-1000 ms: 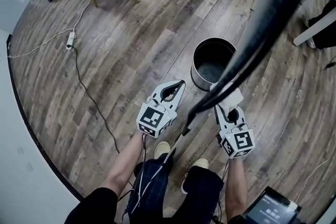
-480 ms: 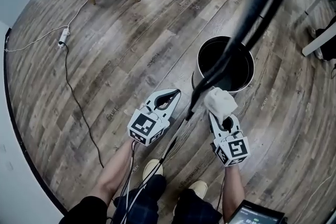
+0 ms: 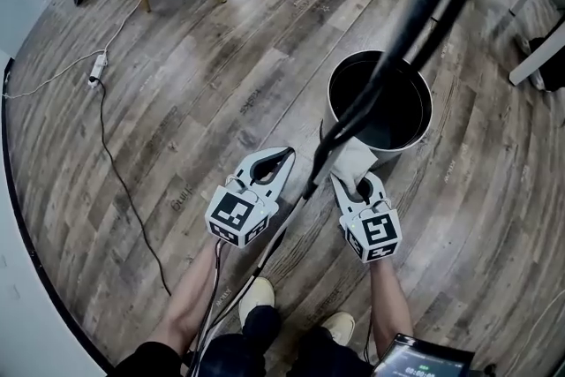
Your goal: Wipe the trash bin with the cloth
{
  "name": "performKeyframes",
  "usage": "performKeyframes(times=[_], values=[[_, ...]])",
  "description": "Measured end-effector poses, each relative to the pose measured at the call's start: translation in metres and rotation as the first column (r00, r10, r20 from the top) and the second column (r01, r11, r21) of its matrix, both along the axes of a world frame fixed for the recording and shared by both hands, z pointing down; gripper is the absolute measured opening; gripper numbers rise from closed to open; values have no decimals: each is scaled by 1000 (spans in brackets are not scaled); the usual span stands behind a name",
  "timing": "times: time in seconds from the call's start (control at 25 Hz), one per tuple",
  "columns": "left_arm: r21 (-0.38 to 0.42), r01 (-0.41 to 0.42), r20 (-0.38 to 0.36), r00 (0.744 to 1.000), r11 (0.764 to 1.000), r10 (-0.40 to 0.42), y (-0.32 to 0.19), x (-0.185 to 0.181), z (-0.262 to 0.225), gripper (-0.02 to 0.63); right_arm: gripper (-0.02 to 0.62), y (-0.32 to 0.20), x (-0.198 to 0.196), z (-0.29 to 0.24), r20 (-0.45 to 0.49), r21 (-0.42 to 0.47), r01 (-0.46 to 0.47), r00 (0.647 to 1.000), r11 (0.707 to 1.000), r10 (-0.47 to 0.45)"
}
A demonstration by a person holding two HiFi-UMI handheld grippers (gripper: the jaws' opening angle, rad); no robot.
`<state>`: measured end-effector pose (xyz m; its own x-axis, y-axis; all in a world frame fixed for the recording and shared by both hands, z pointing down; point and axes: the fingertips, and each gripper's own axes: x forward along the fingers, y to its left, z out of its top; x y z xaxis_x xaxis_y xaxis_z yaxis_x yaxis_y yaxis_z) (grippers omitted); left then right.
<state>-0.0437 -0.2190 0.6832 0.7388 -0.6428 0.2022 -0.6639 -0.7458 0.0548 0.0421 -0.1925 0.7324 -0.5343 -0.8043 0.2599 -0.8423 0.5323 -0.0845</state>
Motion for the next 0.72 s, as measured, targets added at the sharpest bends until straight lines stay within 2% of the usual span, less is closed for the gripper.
performKeyframes(times=[0.28, 0.48, 0.72], values=[[28, -44, 15, 999, 999, 44, -5, 18, 6, -3, 91, -5, 33, -8, 12, 36, -61, 998, 997, 60], [28, -40, 15, 999, 999, 39, -3, 20, 8, -3, 91, 5, 58, -8, -2, 46, -104, 995, 994, 104], [28, -37, 32, 999, 999, 36, 2, 16, 10, -3, 91, 11, 97, -4, 16, 42, -201, 980, 979, 200]])
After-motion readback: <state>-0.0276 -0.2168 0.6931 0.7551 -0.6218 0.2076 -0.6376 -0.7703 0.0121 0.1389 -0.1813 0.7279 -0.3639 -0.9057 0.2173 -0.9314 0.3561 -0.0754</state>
